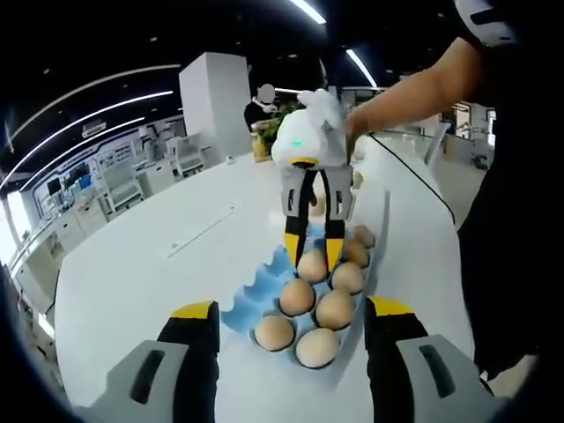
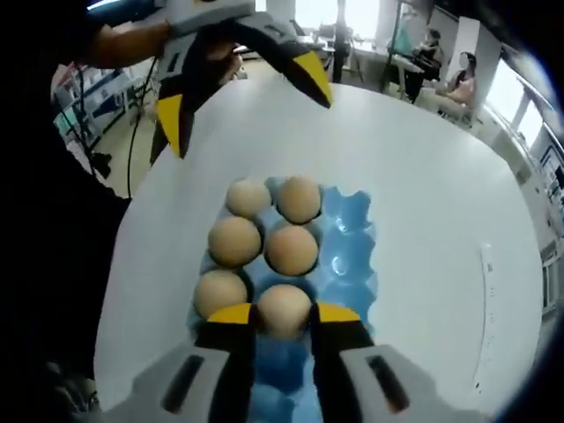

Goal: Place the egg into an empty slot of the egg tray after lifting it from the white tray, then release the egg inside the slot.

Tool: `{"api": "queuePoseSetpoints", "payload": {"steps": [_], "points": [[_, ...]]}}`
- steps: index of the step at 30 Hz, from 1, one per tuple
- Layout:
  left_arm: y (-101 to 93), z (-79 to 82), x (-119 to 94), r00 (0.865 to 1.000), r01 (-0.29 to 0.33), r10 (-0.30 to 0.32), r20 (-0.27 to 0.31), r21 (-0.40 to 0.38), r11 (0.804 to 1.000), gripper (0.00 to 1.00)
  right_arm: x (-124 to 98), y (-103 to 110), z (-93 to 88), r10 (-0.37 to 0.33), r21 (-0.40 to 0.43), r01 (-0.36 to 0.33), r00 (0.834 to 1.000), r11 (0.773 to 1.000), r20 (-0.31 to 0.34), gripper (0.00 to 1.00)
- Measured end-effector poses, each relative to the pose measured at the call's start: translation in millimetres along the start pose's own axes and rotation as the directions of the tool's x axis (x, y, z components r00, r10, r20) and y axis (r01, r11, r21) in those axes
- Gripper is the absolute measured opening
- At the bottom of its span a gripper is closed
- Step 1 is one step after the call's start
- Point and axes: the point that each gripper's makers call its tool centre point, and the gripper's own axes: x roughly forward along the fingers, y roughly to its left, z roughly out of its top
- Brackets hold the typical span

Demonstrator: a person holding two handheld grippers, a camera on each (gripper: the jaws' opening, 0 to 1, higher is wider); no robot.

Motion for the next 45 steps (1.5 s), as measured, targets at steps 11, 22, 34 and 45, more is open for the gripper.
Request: {"api": "queuePoseSetpoints", "payload": {"steps": [11,22,34,45], "points": [[-0.9,-0.2,0,1.0,0.003,-0.003,-0.005,0.002,1.0,0.67,0,-3,-1.8,0.027,0.066,-0.028,0.999,0.997,0.026,0.25],[-0.8,0.4,-1,1.0,0.0,0.0,-0.01,0.016,1.0,0.67,-3,-4,-1.3,0.024,0.054,-0.028,0.997,0.998,0.075,0.31],[-1.4,4.6,2,1.0,0.004,-0.004,-0.002,0.02,1.0,0.67,-18,-1,-14.9,0.0,0.081,-0.006,0.997,0.997,0.083,0.29],[-0.7,5.1,1,1.0,0.0,0.0,0.003,0.014,1.0,0.67,-35,-3,-36.1,-0.06,0.14,0.045,0.993,0.989,0.105,0.27]]}}
